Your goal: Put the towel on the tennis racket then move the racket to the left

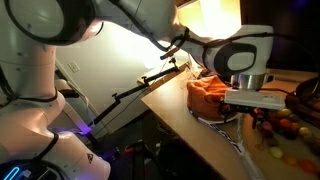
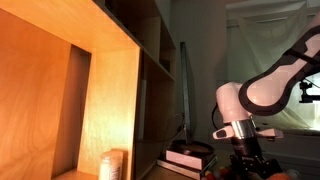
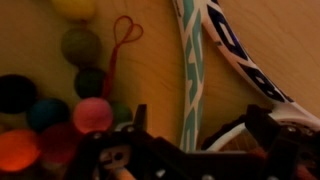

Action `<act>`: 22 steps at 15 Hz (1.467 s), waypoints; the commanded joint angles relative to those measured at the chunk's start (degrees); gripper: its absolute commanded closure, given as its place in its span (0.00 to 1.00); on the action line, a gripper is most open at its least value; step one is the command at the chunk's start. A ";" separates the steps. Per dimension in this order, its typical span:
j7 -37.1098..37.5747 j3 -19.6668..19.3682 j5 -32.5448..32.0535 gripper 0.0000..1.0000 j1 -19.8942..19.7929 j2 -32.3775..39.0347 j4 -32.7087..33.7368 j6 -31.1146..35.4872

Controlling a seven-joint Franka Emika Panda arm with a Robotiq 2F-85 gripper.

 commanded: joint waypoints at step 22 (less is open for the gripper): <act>-0.06 0.07 -20.58 0.00 5.19 0.12 -1.64 4.72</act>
